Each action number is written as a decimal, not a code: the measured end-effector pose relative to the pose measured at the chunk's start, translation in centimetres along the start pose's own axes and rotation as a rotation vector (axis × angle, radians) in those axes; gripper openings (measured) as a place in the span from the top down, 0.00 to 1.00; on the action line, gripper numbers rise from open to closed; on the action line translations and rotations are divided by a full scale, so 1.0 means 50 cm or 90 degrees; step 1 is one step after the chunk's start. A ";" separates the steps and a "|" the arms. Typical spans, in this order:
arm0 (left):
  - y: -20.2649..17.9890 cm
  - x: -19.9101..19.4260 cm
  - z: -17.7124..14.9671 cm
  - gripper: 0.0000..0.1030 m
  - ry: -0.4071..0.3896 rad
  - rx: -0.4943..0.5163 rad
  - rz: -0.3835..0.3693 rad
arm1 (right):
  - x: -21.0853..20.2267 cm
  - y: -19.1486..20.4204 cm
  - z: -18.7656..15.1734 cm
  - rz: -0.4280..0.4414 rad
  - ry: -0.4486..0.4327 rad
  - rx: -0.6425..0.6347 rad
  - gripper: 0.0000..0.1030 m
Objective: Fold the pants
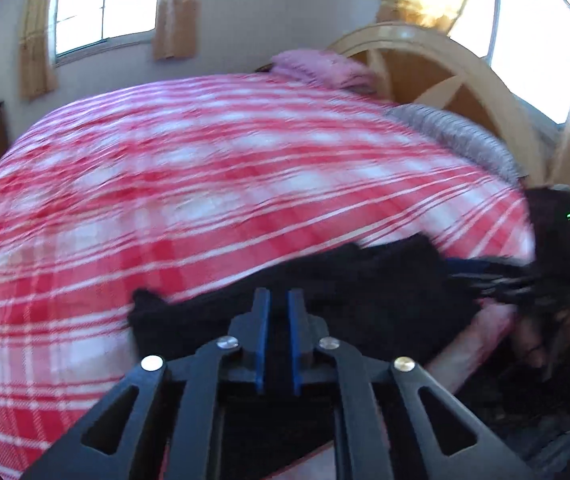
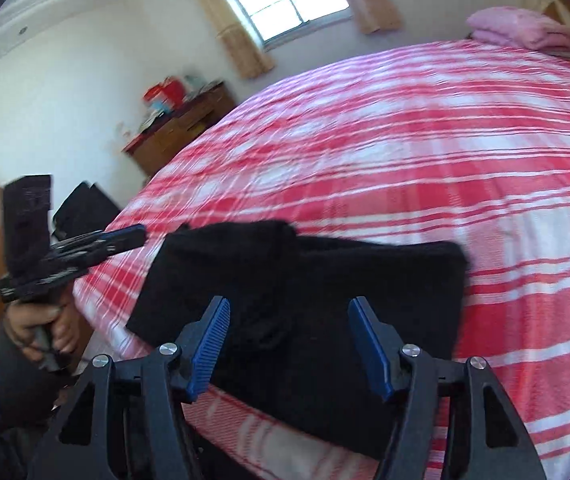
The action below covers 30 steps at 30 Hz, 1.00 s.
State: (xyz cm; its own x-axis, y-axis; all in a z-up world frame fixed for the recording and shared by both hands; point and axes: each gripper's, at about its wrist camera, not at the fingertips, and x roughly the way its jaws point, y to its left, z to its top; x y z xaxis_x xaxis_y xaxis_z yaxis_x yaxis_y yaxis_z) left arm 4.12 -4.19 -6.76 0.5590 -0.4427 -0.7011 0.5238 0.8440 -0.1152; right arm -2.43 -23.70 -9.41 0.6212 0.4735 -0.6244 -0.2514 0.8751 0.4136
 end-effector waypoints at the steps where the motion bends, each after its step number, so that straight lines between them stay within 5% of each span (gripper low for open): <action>1: 0.023 0.005 -0.011 0.77 0.006 -0.009 0.028 | 0.014 0.011 0.001 0.003 0.012 -0.006 0.38; 6: 0.130 0.001 -0.055 0.55 -0.001 -0.116 0.083 | 0.071 0.034 -0.007 0.016 0.063 -0.011 0.38; 15: 0.154 0.048 -0.086 0.47 0.031 -0.146 0.085 | 0.094 0.068 -0.033 0.012 0.115 -0.086 0.39; 17: 0.155 0.057 -0.091 0.47 0.036 -0.149 0.083 | 0.099 0.075 -0.032 -0.001 0.114 -0.094 0.55; 21: 0.159 0.066 -0.094 0.44 0.039 -0.159 0.080 | 0.096 0.083 -0.031 -0.008 0.096 -0.108 0.66; 23: 0.162 0.066 -0.097 0.40 0.038 -0.165 0.083 | 0.090 0.096 -0.033 -0.017 0.081 -0.129 0.79; 30: 0.167 0.059 -0.092 0.40 0.034 -0.176 0.070 | 0.029 0.150 -0.026 -0.035 -0.011 -0.186 0.83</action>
State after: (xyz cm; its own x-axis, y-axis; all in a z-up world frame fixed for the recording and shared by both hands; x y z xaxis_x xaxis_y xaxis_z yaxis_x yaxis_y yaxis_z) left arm 7.21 2.93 -13.02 0.5640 -0.3339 -0.7553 0.2637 0.9396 -0.2184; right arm -4.38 -16.33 -8.09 0.6512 0.4252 -0.6286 -0.4185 0.8922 0.1700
